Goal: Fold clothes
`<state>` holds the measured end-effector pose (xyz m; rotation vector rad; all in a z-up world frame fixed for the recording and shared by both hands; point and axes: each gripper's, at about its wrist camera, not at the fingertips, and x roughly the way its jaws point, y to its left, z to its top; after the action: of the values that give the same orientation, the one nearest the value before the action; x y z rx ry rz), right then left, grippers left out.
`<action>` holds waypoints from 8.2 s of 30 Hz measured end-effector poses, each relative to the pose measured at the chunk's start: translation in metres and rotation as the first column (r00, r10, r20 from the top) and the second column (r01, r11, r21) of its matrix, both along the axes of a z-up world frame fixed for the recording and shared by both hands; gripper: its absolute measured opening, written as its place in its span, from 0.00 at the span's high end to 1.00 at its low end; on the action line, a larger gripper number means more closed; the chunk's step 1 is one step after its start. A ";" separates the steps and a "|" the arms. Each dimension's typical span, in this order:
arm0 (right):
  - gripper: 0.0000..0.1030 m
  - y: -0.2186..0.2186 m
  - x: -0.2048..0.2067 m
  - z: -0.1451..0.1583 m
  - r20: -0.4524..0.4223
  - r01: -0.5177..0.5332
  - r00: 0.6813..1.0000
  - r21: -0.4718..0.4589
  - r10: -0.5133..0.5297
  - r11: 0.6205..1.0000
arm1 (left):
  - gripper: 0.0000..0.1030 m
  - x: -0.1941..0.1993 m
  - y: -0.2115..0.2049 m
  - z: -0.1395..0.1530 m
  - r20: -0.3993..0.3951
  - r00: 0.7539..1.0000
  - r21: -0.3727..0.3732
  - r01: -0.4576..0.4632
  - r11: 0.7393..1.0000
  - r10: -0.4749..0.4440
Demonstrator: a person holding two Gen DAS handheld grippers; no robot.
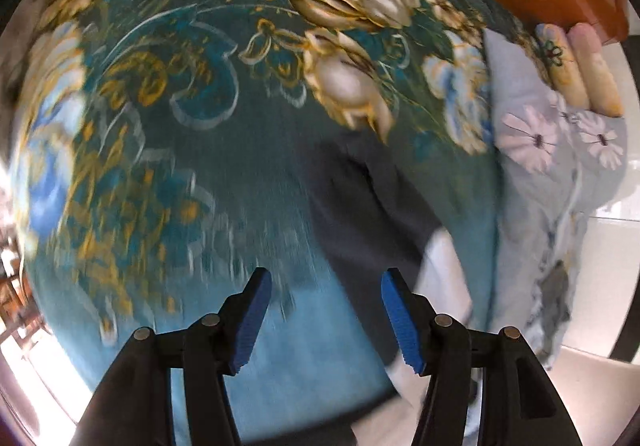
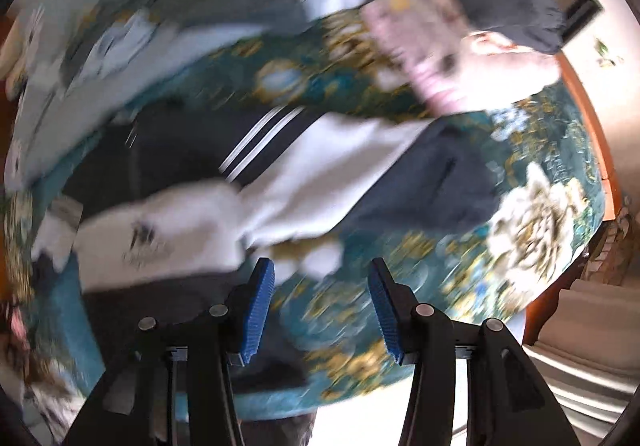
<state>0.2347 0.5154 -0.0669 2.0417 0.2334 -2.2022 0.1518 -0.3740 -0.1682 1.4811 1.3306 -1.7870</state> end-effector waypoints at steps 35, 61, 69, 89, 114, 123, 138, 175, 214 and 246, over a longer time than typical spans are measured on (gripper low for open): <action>0.52 0.004 0.027 0.006 0.023 -0.029 0.999 -0.148 0.033 0.989 | 0.89 -0.085 0.386 0.145 -0.300 0.431 -0.317 0.796 0.515 -0.851; 0.45 0.300 -0.007 -0.116 0.258 0.736 0.627 -0.505 -0.735 0.450 | 0.42 -0.017 0.632 0.026 -0.024 0.231 0.018 0.973 0.230 -0.973; 0.44 0.335 0.002 -0.167 0.418 0.803 0.335 -0.595 -0.844 0.024 | 0.38 -0.014 0.546 0.070 -0.049 0.448 0.022 0.894 0.447 -0.893; 0.82 0.248 -0.069 -0.010 -0.054 0.483 0.703 -0.695 -0.709 0.533 | 0.38 -0.023 0.446 0.104 -0.063 0.594 0.022 0.804 0.594 -0.802; 0.82 -0.345 -0.057 -0.070 -0.053 -0.228 0.968 -0.586 0.245 0.777 | 0.37 0.013 0.185 0.071 -0.040 0.828 0.095 0.560 0.823 -0.559; 0.69 -0.365 -0.034 -0.116 0.025 -0.278 0.940 -0.522 0.340 0.807 | 0.37 0.002 0.167 0.046 -0.014 0.819 0.128 0.570 0.811 -0.574; 0.58 -0.171 -0.055 -0.081 0.059 0.158 0.987 -0.471 -0.147 0.868 | 0.34 -0.109 0.321 0.022 -0.144 0.489 0.097 0.872 0.480 -0.860; 0.58 -0.107 -0.091 -0.125 0.148 0.210 0.976 -0.414 -0.162 0.885 | 0.69 -0.083 0.295 -0.011 -0.133 0.700 0.237 0.710 0.664 -0.701; 0.51 0.054 0.070 -0.205 0.368 0.153 0.921 -0.644 0.128 0.750 | 0.17 0.146 0.237 -0.053 -0.143 0.579 0.204 0.811 0.549 -0.802; 0.91 0.018 -0.023 -0.129 0.401 0.470 0.878 -0.828 -0.262 0.306 | 0.86 0.088 0.226 0.041 -0.109 0.654 0.330 0.734 0.594 -0.748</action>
<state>0.2113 0.5332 -0.1958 1.6108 -1.3398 -1.5640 0.2401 -0.1484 -0.1274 2.5580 1.1036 -2.0164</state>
